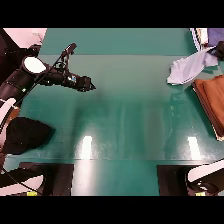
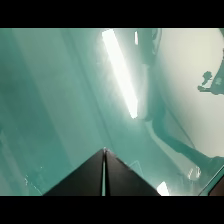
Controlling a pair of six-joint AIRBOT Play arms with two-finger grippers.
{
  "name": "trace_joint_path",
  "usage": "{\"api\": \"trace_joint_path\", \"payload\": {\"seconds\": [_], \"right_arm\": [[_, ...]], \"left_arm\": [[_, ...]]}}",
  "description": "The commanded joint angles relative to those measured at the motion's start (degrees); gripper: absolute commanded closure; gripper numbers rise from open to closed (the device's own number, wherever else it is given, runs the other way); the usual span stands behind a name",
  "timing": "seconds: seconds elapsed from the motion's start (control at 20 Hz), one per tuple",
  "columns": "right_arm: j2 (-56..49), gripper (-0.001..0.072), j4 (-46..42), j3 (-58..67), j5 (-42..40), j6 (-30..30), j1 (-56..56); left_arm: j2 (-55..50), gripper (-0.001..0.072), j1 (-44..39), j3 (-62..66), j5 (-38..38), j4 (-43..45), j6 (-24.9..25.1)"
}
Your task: Fold the shirts.
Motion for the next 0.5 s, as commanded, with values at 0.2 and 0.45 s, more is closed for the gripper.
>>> {"api": "trace_joint_path", "payload": {"seconds": [0.2,0.45], "right_arm": [[4.8,0.0702,11.1,-1.7,-3.8,0.5,-5.7],[7.4,0.0702,10.9,-1.8,-1.1,-0.1,-8.8]], "left_arm": [[0.0,0.0685,0.0,0.0,0.0,0.0,0.0],[0.0,0.0686,0.0,0.0,-1.1,0.0,0.0]]}}
